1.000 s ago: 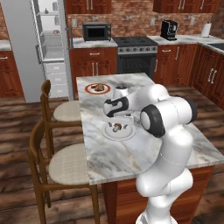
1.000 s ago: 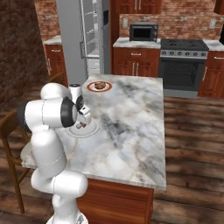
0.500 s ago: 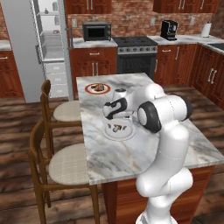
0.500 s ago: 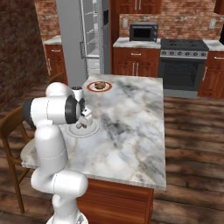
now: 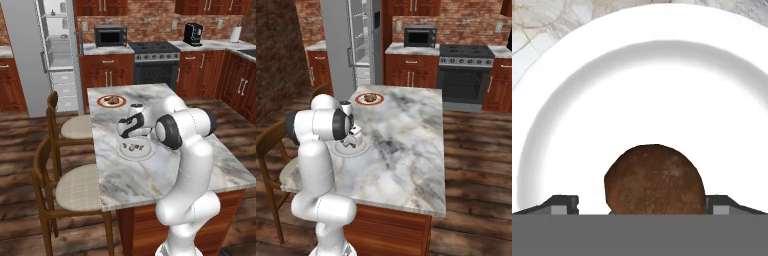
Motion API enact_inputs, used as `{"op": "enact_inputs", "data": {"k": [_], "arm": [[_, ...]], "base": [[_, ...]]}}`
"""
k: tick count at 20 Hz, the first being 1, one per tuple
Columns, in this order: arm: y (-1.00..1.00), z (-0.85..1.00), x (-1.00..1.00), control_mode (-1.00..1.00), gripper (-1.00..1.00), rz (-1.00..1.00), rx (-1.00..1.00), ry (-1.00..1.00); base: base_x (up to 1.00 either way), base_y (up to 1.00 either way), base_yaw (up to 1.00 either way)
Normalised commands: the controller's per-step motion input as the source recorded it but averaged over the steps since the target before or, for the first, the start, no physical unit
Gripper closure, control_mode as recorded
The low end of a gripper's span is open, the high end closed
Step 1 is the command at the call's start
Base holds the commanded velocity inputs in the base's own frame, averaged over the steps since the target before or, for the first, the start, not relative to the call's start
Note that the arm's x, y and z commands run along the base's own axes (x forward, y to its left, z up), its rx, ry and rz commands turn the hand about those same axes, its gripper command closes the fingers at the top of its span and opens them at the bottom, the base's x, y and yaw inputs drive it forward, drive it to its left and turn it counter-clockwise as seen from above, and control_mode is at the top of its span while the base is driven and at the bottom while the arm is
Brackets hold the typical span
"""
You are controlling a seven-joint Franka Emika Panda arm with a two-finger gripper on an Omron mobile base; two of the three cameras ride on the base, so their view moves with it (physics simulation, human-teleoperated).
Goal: Transport the chicken drumstick and mushroom to the fridge. Place the chicken drumstick on the rack containing meat and place the mushroom on the rack containing the vegetable, ensuring meats and vegetables are on different racks.
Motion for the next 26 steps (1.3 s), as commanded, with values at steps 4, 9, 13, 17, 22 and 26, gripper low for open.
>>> {"op": "enact_inputs", "data": {"k": [4, 9, 13, 17, 22, 26], "arm": [[0.04, -0.18, 0.0, -1.0, 1.0, 0.0, 0.0, 0.0], [0.0, -0.16, -0.07, -1.0, 1.0, 0.0, 0.0, -0.02], [0.0, -0.05, -0.27, -1.0, 1.0, 0.0, 0.0, -0.06], [0.02, -0.08, -0.4, -1.0, 1.0, 0.0, 0.0, -0.06], [0.33, -0.77, 0.0, -1.0, 1.0, 0.14, 0.0, 0.08], [0.12, -0.1, 0.04, -1.0, 1.0, 0.09, 0.0, 0.0]], "base": [[0.0, 0.0, 0.0], [0.0, 0.0, 0.0], [0.0, 0.0, 0.0], [0.0, 0.0, 0.0], [0.0, 0.0, 0.0], [0.0, 0.0, 0.0]]}}
